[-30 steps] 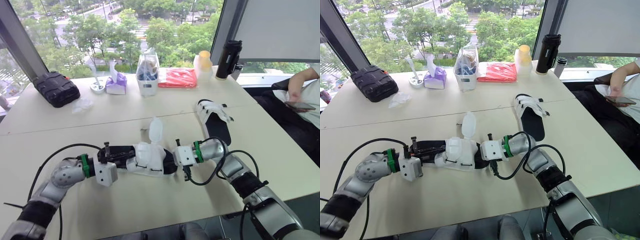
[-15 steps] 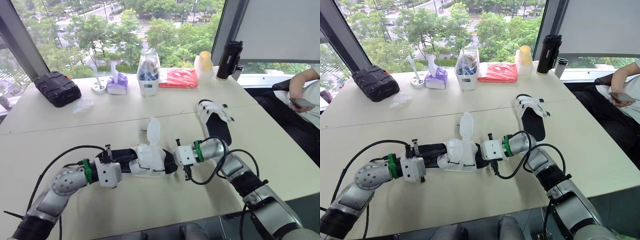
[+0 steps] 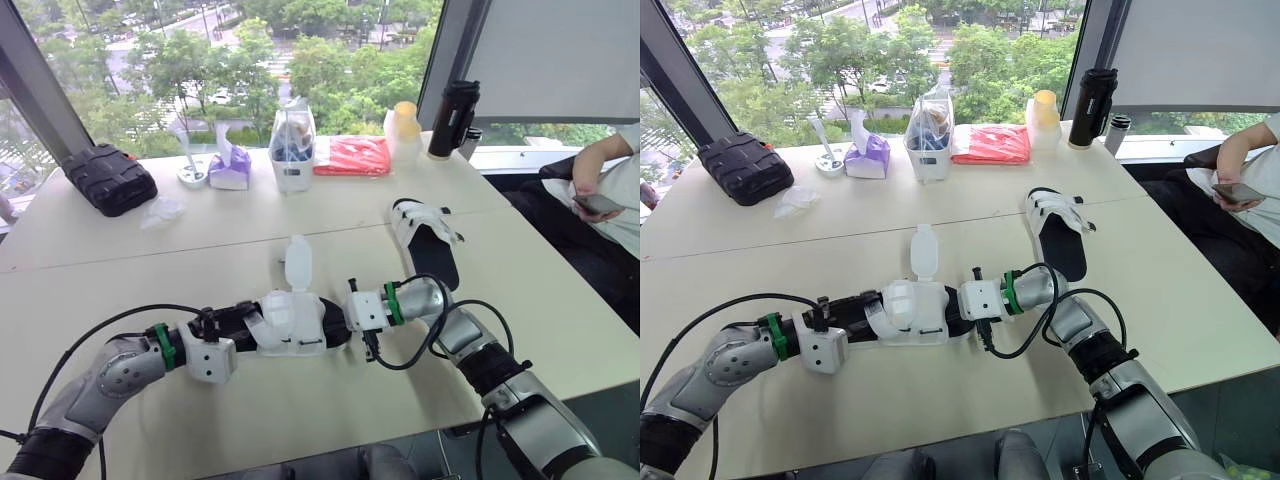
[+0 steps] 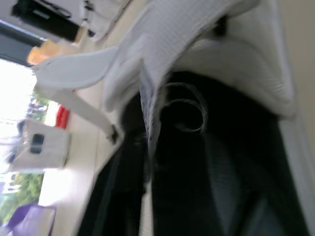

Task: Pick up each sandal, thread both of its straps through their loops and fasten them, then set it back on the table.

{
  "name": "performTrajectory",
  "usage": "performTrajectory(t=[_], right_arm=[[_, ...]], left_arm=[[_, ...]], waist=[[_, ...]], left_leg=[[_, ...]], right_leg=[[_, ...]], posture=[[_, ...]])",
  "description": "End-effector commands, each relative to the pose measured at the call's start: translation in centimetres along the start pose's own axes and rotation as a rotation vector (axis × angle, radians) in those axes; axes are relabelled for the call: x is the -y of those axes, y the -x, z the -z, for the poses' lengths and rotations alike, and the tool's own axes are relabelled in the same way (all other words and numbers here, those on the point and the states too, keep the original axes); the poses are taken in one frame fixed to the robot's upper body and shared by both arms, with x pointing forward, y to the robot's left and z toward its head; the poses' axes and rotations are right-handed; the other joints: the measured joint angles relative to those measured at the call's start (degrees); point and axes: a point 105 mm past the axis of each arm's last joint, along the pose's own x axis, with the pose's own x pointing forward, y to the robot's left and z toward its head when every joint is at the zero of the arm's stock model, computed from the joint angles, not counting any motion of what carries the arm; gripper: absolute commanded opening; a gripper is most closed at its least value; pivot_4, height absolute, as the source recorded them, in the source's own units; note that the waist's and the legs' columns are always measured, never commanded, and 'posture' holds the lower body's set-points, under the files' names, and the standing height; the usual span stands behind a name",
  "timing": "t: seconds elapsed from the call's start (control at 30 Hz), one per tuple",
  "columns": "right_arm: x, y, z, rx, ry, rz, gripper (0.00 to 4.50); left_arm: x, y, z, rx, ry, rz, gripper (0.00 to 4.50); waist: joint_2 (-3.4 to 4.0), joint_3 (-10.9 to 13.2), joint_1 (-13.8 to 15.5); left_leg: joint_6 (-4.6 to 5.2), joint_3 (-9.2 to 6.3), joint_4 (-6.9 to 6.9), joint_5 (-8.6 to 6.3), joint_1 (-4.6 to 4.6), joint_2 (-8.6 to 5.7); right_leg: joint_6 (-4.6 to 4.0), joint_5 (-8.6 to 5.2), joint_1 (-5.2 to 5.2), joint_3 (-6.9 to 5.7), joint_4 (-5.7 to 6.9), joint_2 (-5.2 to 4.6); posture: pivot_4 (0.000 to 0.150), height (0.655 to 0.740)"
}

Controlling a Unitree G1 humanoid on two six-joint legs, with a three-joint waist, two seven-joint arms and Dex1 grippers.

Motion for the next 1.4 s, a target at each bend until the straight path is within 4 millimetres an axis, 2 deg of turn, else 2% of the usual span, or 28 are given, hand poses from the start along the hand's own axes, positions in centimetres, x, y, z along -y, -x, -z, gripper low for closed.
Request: performTrajectory(t=[0.03, 0.07, 0.23, 0.33, 0.4, 0.43, 0.5, 0.57, 0.73, 0.87, 1.03, 1.23, 1.33, 1.4], right_arm=[[-2.9, -1.1, 2.2, -0.08, -0.071, -0.115, 0.0], [-2.9, -1.1, 2.2, -0.079, -0.072, -0.115, 0.0], [-3.0, -1.0, 2.2, -0.079, -0.072, -0.118, 0.0], [-3.0, -1.0, 2.2, -0.079, -0.072, -0.119, 0.0], [-3.0, -1.0, 2.2, -0.08, -0.072, -0.12, 0.0], [-3.0, -1.0, 2.2, -0.08, -0.071, -0.121, 0.0], [-3.0, -1.1, 2.2, -0.08, -0.07, -0.122, 0.0], [-3.0, -1.2, 2.3, -0.081, -0.069, -0.124, 0.0], [-3.0, -1.3, 2.3, -0.081, -0.066, -0.127, 0.0], [-3.1, -1.3, 2.3, -0.082, -0.066, -0.127, 0.0], [-3.2, -1.3, 2.3, -0.085, -0.067, -0.125, 0.0], [-3.3, -1.3, 2.3, -0.085, -0.066, -0.121, 0.0], [-3.4, -1.3, 2.3, -0.087, -0.064, -0.122, 0.0], [-3.4, -1.2, 2.4, -0.089, -0.062, -0.122, 0.0]], left_arm=[[-1.2, 1.2, 1.5, -0.081, 0.028, -0.104, 4.04], [-1.6, 1.5, 1.7, -0.09, 0.032, -0.127, 4.48], [-3.1, 3.0, 2.6, -0.111, 0.245, -0.231, 4.48], [-2.8, 4.0, 3.2, -0.124, 0.588, -0.261, 4.48], [-2.4, 4.2, 3.0, -0.117, 0.749, -0.236, 4.48], [-2.3, 4.3, 2.8, -0.109, 0.885, -0.233, 4.48], [-1.8, 3.9, 1.6, -0.049, 1.24, -0.181, 4.48], [-1.7, 3.3, 0.0, 0.02, 1.469, -0.114, 4.48], [-2.5, 2.5, -1.7, 0.111, 1.813, -0.06, 4.48], [-2.9, 2.4, -1.2, 0.153, 2.123, -0.102, 4.48], [-2.3, 2.5, -1.4, 0.141, 2.315, -0.11, 4.48], [-0.9, 3.2, -1.2, 0.131, 2.389, -0.166, 4.48], [1.2, 4.2, -1.6, 0.123, 2.452, -0.167, 4.48], [1.7, 4.6, -1.6, 0.134, 2.478, -0.186, 4.48]], waist=[[0.02, 0.0, 0.0], [0.02, 0.0, 0.0], [0.02, 0.0, -0.1], [0.02, 0.0, -0.2], [0.01, 0.0, -0.2], [0.0, 0.0, -0.2], [-0.03, 0.0, -0.3], [-0.03, 0.0, -0.3], [-0.03, 0.0, -0.3], [-0.04, 0.0, -0.3], [-0.05, 0.0, -0.3], [-0.06, 0.0, -0.2], [-0.05, -0.1, -0.2], [-0.05, -0.1, -0.2]], left_leg=[[0.0, 0.0, 0.0, 0.0, 0.01, 0.0], [0.0, 0.0, 0.0, 0.0, 0.01, 0.0], [0.0, 0.01, 0.0, 0.0, 0.0, 0.0], [0.0, 0.01, 0.0, 0.0, -0.01, 0.02], [0.0, -0.01, 0.0, 0.0, -0.02, 0.03], [0.0, -0.01, 0.0, 0.0, -0.01, 0.03], [0.0, -0.01, 0.0, 0.0, -0.01, 0.03], [0.0, -0.05, 0.0, 0.0, 0.0, 0.04], [0.0, -0.1, 0.0, 0.0, 0.01, 0.04], [-0.06, -0.14, 0.0, 0.02, 0.02, 0.05], [-0.12, -0.15, 0.0, 0.04, 0.01, 0.04], [-0.16, -0.12, 0.0, 0.06, 0.02, -0.01], [-0.16, -0.1, 0.0, 0.07, 0.02, -0.01], [-0.16, -0.08, -0.01, 0.06, 0.03, 0.0]], right_leg=[[0.0, 0.0, 0.0, 0.0, 0.0, 0.0], [0.0, 0.0, 0.0, 0.0, 0.0, 0.0], [0.01, 0.0, -0.01, -0.01, 0.01, 0.0], [0.02, 0.01, -0.03, -0.01, 0.01, 0.0], [0.02, 0.01, -0.03, -0.02, 0.02, 0.0], [0.02, 0.0, -0.02, -0.02, 0.03, 0.0], [0.02, 0.0, -0.02, -0.03, 0.04, 0.01], [0.03, 0.0, -0.01, -0.03, 0.06, 0.03], [0.02, 0.0, -0.01, -0.02, 0.06, 0.09], [0.01, 0.0, -0.01, -0.01, 0.06, 0.09], [-0.01, 0.0, -0.02, 0.02, 0.04, 0.09], [-0.18, -0.1, -0.02, 0.04, 0.04, 0.11], [-0.23, -0.12, -0.02, 0.06, 0.04, 0.12], [-0.26, -0.14, -0.01, 0.08, 0.02, 0.12]], posture=[[0.15, 0.74], [0.15, 0.74], [0.15, 0.74], [0.15, 0.74], [0.15, 0.74], [0.15, 0.74], [0.15, 0.74], [0.15, 0.74], [0.15, 0.74], [0.15, 0.74], [0.15, 0.74], [0.15, 0.74], [0.15, 0.74], [0.15, 0.74]])
